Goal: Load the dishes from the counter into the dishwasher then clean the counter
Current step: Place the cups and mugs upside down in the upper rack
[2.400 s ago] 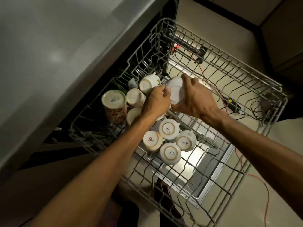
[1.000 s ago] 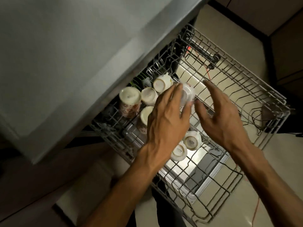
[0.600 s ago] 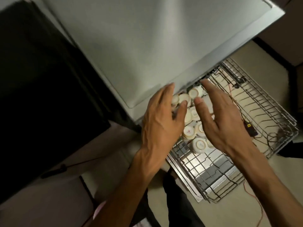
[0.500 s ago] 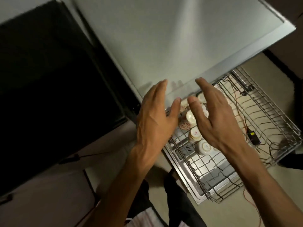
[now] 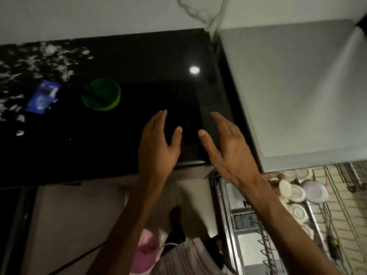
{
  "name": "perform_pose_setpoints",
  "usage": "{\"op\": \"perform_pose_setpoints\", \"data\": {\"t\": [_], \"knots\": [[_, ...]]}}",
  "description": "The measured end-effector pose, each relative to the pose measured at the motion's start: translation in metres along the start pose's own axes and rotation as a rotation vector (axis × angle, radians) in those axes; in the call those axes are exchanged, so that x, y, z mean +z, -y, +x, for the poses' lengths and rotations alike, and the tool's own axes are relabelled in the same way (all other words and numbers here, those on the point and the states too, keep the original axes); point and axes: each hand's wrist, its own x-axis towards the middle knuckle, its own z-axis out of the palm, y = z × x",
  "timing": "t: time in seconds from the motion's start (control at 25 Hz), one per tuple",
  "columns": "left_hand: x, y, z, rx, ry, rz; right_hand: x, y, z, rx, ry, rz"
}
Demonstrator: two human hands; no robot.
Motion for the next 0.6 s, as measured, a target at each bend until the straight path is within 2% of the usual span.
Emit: {"op": "perform_pose_setpoints", "data": {"t": [0.12, 0.28, 0.44, 0.6], "knots": [[-0.031, 0.056, 0.038, -0.081, -0.084, 0.124, 0.048, 0.036, 0.039, -0.123, 0.108, -0.019], [-0.057, 0.117, 0.087, -0.134, -0.034, 0.265, 0.112, 0.071, 0.103, -0.249, 0.272, -0.079], [-0.063, 0.159, 0.122, -0.08, 0.041, 0.338, 0.156, 0.098, 0.157, -0.266, 0.465, -0.198], [-0.065, 0.164, 0.132, -0.083, -0.009, 0.339, 0.175, 0.108, 0.168, -0.213, 0.52, -0.173]]}}
